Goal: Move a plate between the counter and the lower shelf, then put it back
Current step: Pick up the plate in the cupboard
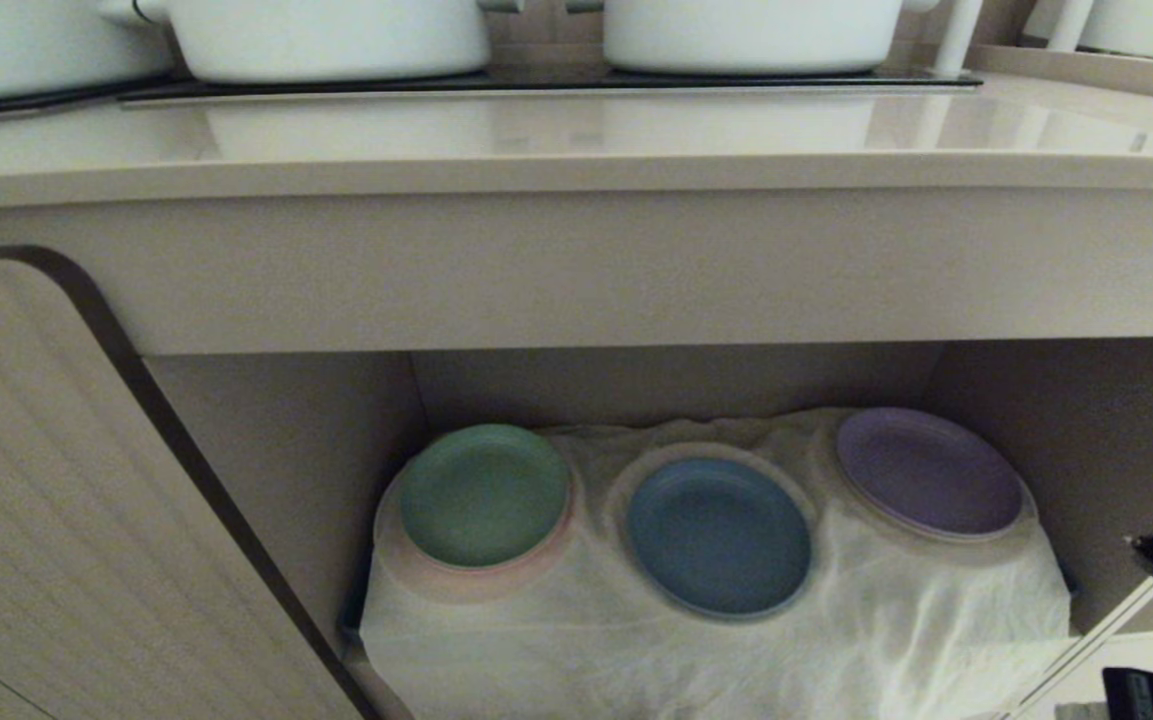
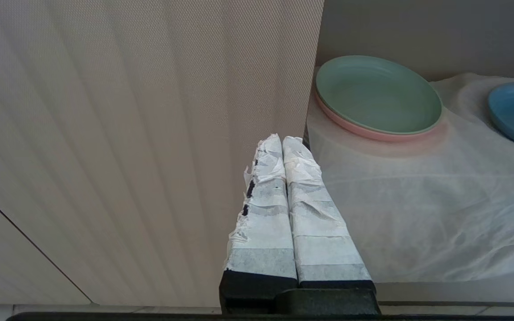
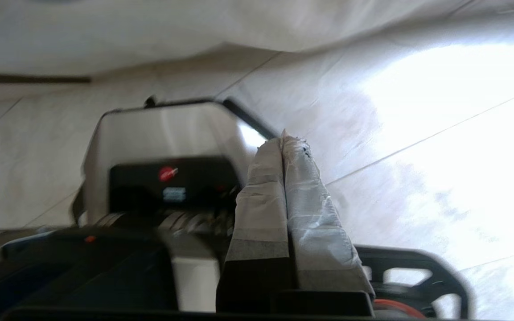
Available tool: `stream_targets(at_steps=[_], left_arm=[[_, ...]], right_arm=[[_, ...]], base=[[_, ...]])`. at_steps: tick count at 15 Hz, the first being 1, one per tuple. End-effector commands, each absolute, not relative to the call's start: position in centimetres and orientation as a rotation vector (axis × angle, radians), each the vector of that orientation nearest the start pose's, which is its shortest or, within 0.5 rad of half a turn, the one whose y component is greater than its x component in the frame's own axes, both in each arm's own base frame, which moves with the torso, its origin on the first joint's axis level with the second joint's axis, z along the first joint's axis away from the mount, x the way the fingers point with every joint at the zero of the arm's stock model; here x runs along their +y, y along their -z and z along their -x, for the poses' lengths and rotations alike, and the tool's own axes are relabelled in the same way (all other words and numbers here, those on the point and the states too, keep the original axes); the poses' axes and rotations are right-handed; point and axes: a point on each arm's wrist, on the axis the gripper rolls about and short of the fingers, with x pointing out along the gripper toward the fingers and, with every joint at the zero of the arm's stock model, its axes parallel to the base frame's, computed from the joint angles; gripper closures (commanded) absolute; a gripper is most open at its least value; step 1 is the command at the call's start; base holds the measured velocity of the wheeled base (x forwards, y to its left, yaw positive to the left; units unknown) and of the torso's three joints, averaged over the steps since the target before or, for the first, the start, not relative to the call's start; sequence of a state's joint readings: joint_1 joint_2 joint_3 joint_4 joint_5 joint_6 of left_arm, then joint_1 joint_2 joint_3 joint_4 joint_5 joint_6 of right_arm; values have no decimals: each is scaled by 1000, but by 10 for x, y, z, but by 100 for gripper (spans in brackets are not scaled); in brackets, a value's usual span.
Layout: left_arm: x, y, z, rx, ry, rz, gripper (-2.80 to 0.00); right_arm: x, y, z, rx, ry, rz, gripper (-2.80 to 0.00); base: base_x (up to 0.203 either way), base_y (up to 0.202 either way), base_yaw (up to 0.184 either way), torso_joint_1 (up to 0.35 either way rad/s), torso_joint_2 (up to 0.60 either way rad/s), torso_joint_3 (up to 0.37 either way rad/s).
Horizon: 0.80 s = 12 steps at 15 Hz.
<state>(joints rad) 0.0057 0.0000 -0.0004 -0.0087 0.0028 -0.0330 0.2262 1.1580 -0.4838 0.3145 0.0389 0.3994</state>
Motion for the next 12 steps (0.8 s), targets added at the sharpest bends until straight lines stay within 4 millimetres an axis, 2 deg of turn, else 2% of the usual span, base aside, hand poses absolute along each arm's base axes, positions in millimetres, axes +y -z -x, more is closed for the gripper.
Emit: stream_targets(at_steps=[1,7,12], left_arm=[[0,-76,23,-9,-9,34,0],[0,-76,23,-9,-9,34,0],[0,-76,23,-9,-9,34,0]], right_arm=[[18,-146,-109,950,-20,-262,0],[4,-165,-82,701,-6,-197,0],[0,-139,-49,525,-37,12,0]], base=[[0,0,0,0,0,0],[0,0,0,0,0,0],[0,0,0,0,0,0]])
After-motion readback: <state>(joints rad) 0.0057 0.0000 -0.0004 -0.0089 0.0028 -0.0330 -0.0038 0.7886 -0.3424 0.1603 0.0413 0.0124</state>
